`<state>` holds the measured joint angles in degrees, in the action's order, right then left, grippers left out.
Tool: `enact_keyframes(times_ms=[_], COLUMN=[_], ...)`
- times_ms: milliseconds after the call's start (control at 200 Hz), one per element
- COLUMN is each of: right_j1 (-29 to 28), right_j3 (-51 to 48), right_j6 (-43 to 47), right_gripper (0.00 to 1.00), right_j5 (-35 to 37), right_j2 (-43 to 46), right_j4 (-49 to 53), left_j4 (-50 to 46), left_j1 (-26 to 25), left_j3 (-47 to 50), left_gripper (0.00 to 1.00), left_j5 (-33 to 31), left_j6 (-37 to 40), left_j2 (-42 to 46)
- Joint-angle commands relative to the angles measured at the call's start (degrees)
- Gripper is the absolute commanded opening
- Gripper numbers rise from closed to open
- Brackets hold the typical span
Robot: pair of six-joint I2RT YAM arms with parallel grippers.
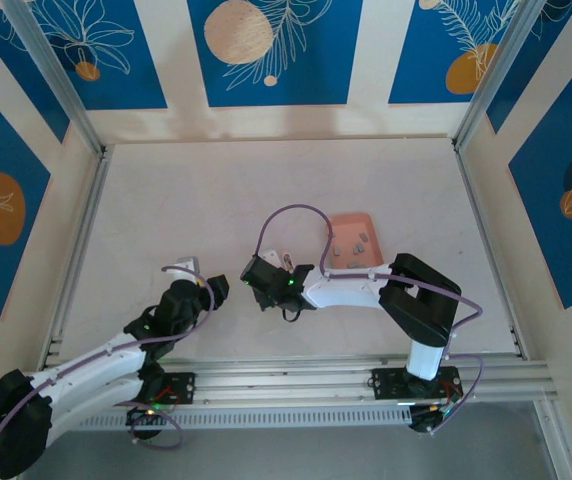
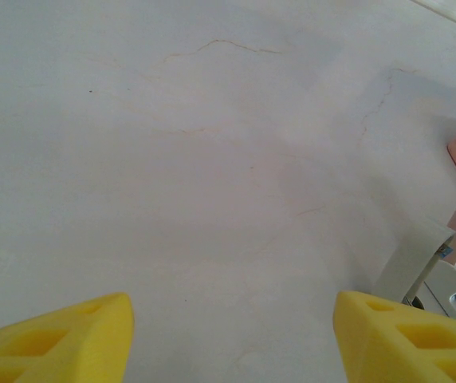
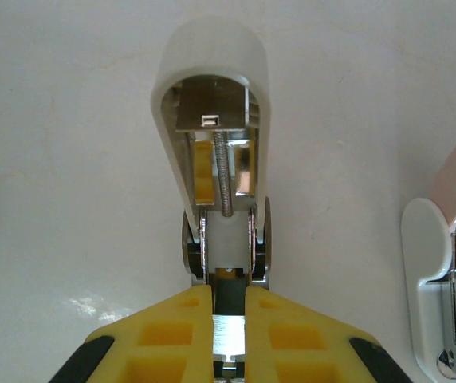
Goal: Load the staples into the stapler
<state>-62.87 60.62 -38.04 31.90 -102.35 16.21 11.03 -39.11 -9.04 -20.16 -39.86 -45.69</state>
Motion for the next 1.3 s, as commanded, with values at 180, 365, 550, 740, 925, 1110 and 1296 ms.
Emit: enact_keyframes(times_ms=[180,365,550,740,925,1110,1296], right_j1=[0.1,0.0,0.1,0.0,0.1,0.1,0.1], right_j3=[1.8,2.3,2.7,2.8,3.0,2.7,2.7], right_j6=[-1.3,-1.3,-1.1,-1.0,-1.0,-1.1,-1.1], right_gripper=[0.13,0.13,0.14,0.17,0.2,0.22,0.24], right_j5=[0.1,-0.1,-0.6,-0.6,-0.4,-0.3,0.0], right_j2=[-1.4,-1.9,-2.2,-2.2,-2.0,-1.5,-1.2], right_j4=[2.9,3.6,3.7,3.7,3.8,3.3,3.2], left_j4=[-1.2,-1.1,-0.8,-0.4,0.2,0.7,1.2], left_j1=[0.8,0.8,0.8,0.8,0.7,0.8,0.7], left_j3=[0.9,0.9,0.9,0.9,0.8,0.7,0.5], left_gripper=[0.67,0.67,0.67,0.67,0.67,0.67,0.67], left_j5=[0.0,0.0,0.0,0.2,0.4,1.0,1.5], left_j6=[1.4,1.4,1.5,1.6,1.7,1.7,1.9], left_j2=[1.0,1.0,1.0,0.9,0.7,0.1,-0.3])
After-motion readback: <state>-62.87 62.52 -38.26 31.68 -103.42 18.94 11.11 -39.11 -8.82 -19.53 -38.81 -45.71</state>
